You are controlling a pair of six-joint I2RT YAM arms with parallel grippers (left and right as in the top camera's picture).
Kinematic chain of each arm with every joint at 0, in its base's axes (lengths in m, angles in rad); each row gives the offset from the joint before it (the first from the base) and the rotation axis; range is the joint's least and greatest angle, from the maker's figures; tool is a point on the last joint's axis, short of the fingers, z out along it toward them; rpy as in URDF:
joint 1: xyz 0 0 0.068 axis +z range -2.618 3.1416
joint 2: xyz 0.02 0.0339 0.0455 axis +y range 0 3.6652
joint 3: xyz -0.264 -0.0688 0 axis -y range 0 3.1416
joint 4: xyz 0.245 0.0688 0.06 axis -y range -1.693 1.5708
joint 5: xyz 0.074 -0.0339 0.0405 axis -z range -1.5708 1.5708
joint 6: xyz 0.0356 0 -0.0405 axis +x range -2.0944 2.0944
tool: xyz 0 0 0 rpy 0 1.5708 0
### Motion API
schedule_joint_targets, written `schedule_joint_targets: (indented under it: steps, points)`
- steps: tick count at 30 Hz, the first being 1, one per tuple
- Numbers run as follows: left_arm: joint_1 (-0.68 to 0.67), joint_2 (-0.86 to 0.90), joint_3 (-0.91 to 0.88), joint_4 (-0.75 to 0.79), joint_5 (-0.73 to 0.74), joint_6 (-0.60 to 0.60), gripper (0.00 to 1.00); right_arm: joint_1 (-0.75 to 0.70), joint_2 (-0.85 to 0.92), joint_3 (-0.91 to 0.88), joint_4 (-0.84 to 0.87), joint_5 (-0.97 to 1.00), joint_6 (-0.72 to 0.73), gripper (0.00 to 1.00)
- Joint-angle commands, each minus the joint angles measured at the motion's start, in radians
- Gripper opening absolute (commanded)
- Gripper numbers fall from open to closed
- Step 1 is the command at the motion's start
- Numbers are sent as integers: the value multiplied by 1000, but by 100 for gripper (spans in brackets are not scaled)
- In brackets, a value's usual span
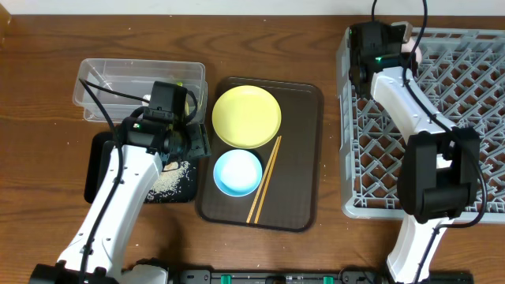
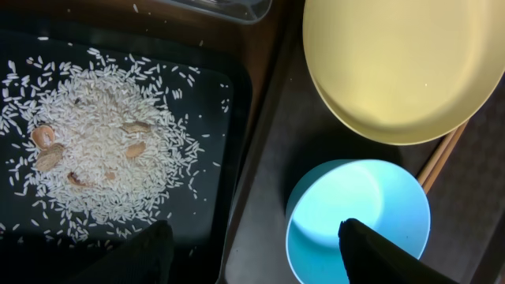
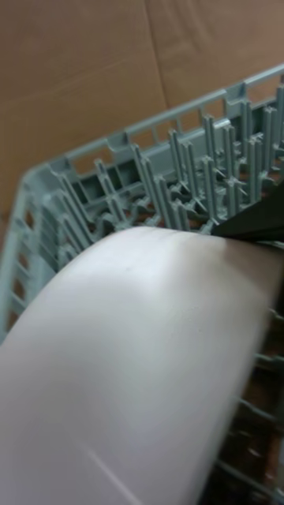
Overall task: Sort waste into correct bins and load items into the dishwasher rack
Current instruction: 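Lift the pink bowl and place it in the rack's back row, then reach the right gripper to the light-blue bowl and grip its rim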
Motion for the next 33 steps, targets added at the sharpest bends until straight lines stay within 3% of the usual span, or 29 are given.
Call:
schedule_joint_targets:
  steps: [1,5,11,14,19,22,25,33]
  points:
    - [3,6,12,-2,-2,-6,70,30,3,-9,-19,-34,13,34]
    - [3,6,12,-3,-2,-6,70,48,-21,-9,-34,-83,13,61]
    - [3,6,12,-3,-2,-6,70,55,-128,-9,-45,-286,12,71]
    - [3,6,12,-3,-2,-6,70,55,-207,-9,-48,-488,5,77]
    - [3,6,12,-6,-8,-14,70,65,-292,-9,-93,-1038,-23,76]
    - [7,6,12,-50,-125,-161,74,90,-293,-10,-131,-1262,-26,76]
    - [32,6,12,-90,-193,-255,79,143,-268,-12,-193,-1323,-28,78]
    - [159,6,12,-113,-167,-290,89,341,-166,-12,-361,-1323,-131,78]
